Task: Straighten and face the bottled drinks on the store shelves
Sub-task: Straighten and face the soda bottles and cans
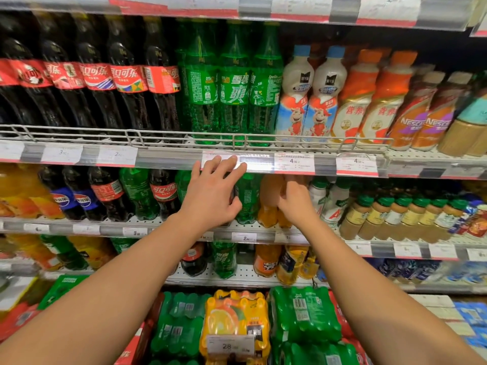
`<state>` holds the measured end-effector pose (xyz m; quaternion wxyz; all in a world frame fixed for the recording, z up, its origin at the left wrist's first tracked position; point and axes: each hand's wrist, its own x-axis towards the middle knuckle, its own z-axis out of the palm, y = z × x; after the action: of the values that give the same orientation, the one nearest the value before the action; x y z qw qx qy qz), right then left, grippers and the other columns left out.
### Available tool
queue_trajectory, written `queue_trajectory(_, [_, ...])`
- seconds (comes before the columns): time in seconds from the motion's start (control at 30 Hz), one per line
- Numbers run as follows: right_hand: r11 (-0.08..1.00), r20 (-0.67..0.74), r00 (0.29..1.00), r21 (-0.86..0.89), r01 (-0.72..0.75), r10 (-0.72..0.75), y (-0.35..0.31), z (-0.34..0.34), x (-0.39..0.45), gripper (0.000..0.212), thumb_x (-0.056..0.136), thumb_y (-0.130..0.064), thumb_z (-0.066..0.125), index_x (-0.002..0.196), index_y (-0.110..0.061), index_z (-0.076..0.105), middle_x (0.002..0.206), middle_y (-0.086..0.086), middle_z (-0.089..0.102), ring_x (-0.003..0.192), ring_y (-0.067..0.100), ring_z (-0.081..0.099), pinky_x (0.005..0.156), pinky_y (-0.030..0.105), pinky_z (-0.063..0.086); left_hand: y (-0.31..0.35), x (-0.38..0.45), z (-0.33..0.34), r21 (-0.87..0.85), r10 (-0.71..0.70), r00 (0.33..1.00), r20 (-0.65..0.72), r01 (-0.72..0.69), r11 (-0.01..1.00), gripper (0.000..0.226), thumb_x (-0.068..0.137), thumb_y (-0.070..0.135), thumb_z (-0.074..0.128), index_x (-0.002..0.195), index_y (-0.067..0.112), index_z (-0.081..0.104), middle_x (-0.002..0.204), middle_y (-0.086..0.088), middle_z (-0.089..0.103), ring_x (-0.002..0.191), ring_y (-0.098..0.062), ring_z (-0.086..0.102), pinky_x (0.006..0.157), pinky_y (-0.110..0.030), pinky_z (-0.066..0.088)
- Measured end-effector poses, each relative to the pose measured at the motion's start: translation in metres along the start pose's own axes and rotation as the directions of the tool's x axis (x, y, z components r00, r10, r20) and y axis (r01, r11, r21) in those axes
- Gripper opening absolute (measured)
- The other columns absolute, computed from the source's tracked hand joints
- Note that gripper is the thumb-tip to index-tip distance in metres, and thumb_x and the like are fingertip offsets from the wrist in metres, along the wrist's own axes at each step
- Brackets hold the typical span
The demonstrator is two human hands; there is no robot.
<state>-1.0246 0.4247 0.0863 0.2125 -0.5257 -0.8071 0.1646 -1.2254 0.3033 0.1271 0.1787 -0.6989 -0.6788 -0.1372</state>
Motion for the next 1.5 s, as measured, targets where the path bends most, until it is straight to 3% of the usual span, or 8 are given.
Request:
queue_trajectory(0.13, [0.998, -0.017, 0.998, 0.029, 0.055, -0.054, 0.007, 0.000, -0.018, 0.022, 0.098, -0.034, 0.060, 0.106, -0.018, 0.049, 0.096, 0.001, 0.058, 0.084, 0.020, 0.060, 0.068, 0.034, 0.046, -0.001, 0.000, 0.000, 0.009, -0.004, 1.000, 0.026, 0.004, 1.000, 0.074, 0.083, 0.047, 0.050, 0.153, 0.031, 0.034, 0.158, 0.000, 0.037, 0.143, -0.035, 0.033, 0.114, -0.064, 0.027])
queue_trajectory(0.27, [0.988, 0.078, 0.986, 0.049, 0.147, -0.151, 0.008, -0.009, -0.036, 0.049, 0.096, -0.035, 0.062, 0.142, -0.024, 0.050, 0.129, -0.004, 0.061, 0.105, 0.014, 0.064, 0.092, 0.039, 0.055, 0.000, -0.001, -0.003, 0.010, -0.011, 0.999, 0.044, 0.010, 1.000, 0.074, 0.084, 0.046, 0.051, 0.155, 0.032, 0.031, 0.160, 0.001, 0.034, 0.146, -0.034, 0.031, 0.117, -0.063, 0.024])
queue_trajectory(0.43, [0.972, 0.225, 0.946, 0.026, 0.235, -0.235, 0.005, -0.038, -0.052, 0.040, 0.095, -0.035, 0.063, 0.135, -0.031, 0.059, 0.130, -0.008, 0.065, 0.105, 0.009, 0.059, 0.091, 0.030, 0.051, 0.002, 0.000, -0.010, 0.007, -0.037, 0.993, 0.113, 0.036, 0.999, 0.076, 0.088, 0.044, 0.051, 0.158, 0.036, 0.022, 0.165, 0.005, 0.024, 0.151, -0.031, 0.020, 0.119, -0.059, 0.021])
queue_trajectory(0.7, [0.959, 0.206, 0.938, 0.020, 0.282, -0.280, 0.000, -0.087, -0.068, 0.030, 0.097, -0.037, 0.063, 0.127, -0.031, 0.062, 0.124, -0.013, 0.066, 0.104, 0.006, 0.060, 0.087, 0.025, 0.049, 0.020, 0.000, -0.027, 0.010, -0.097, 0.956, 0.276, 0.099, 0.995, 0.078, 0.095, 0.046, 0.048, 0.161, 0.032, 0.009, 0.170, 0.002, 0.001, 0.156, -0.030, 0.003, 0.122, -0.055, 0.021])
queue_trajectory(0.9, [0.945, 0.196, 0.926, 0.010, 0.327, -0.323, -0.008, -0.111, -0.069, 0.033, 0.097, -0.042, 0.062, 0.130, -0.035, 0.061, 0.124, -0.015, 0.065, 0.106, 0.007, 0.061, 0.091, 0.028, 0.052, 0.034, -0.002, -0.056, -0.075, -0.128, 0.937, 0.324, 0.161, 0.984, 0.056, 0.093, 0.047, 0.046, 0.147, 0.032, 0.045, 0.160, 0.006, 0.033, 0.141, -0.022, 0.037, 0.100, -0.045, 0.051])
queue_trajectory(1.03, [0.937, 0.227, 0.910, 0.041, 0.347, -0.347, -0.017, -0.112, -0.068, 0.036, 0.096, -0.049, 0.062, 0.130, -0.038, 0.060, 0.123, -0.014, 0.066, 0.108, 0.007, 0.062, 0.090, 0.027, 0.054, 0.030, -0.024, -0.080, -0.184, -0.112, 0.930, 0.349, 0.185, 0.965, 0.036, 0.090, 0.050, 0.050, 0.121, 0.038, 0.063, 0.113, 0.015, 0.070, 0.098, -0.010, 0.063, 0.080, -0.032, 0.053])
queue_trajectory(1.3, [0.894, 0.342, 0.827, 0.123, 0.431, -0.446, -0.073, -0.095, -0.087, 0.035, 0.095, -0.052, 0.062, 0.127, -0.039, 0.062, 0.118, -0.014, 0.066, 0.103, 0.007, 0.063, 0.089, 0.030, 0.053, -0.010, -0.094, -0.133, -0.364, -0.171, 0.913, 0.371, 0.312, 0.877, 0.040, 0.095, 0.054, 0.054, 0.131, 0.038, 0.061, 0.116, 0.017, 0.069, 0.099, 0.001, 0.064, 0.092, -0.027, 0.052])
queue_trajectory(1.5, [0.870, 0.294, 0.819, 0.152, 0.469, -0.493, -0.129, -0.137, -0.079, 0.036, 0.095, -0.050, 0.064, 0.128, -0.036, 0.063, 0.115, -0.016, 0.068, 0.103, 0.002, 0.064, 0.091, 0.030, 0.055, -0.040, -0.093, -0.182, -0.360, -0.104, 0.941, 0.323, 0.223, 0.906, 0.040, 0.095, 0.055, 0.054, 0.132, 0.039, 0.060, 0.117, 0.019, 0.068, 0.102, 0.004, 0.063, 0.093, -0.027, 0.053])
